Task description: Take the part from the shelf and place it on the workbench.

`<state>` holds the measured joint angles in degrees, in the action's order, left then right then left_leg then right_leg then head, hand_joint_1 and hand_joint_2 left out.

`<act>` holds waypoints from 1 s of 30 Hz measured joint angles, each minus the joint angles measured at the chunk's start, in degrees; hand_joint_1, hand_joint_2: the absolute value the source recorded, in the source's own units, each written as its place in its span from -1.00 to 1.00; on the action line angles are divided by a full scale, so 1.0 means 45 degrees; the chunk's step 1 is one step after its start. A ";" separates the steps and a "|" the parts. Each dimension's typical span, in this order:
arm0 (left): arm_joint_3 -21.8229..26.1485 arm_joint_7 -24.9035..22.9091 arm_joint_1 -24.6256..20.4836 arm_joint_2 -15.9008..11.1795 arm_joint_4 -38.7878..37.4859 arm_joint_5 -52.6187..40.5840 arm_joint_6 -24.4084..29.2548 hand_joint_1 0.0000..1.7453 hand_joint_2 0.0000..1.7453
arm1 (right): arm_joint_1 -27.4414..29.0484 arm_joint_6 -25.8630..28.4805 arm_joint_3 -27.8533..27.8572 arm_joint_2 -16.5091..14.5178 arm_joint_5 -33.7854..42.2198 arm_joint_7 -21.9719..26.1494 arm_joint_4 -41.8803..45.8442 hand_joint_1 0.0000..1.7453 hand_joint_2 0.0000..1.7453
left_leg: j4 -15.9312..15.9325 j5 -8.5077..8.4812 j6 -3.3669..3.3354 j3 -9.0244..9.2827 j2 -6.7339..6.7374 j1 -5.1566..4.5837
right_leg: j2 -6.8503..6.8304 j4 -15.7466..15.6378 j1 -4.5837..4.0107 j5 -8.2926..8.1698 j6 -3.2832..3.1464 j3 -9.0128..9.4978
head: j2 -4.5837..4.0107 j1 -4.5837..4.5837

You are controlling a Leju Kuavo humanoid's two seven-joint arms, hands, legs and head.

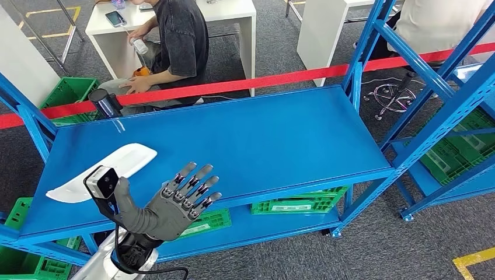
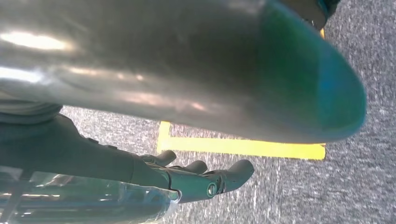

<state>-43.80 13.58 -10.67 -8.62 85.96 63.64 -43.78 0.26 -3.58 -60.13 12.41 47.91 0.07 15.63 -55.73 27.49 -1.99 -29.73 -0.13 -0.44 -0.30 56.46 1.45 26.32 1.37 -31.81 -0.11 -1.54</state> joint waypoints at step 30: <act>-0.0251 -0.0643 -0.0123 0.0134 -0.0010 -0.0297 -0.0022 -1.00 -1.00 | 0.0000 -0.0514 -0.0363 -0.0464 0.0564 0.0396 -0.0078 -1.00 -1.00 | -0.0289 -0.0120 0.0066 -0.0493 0.0544 -0.0018 | -0.0712 0.0187 -0.0073 0.0022 -0.0039 -0.0154 | 0.0000 0.0021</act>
<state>-44.93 10.68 -11.23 -8.02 85.91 62.31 -43.88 0.26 -5.90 -61.76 10.33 50.45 1.85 15.28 -57.03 26.95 -1.70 -31.94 2.32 -0.52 -3.50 57.30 1.12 26.42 1.19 -32.51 -0.11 -1.44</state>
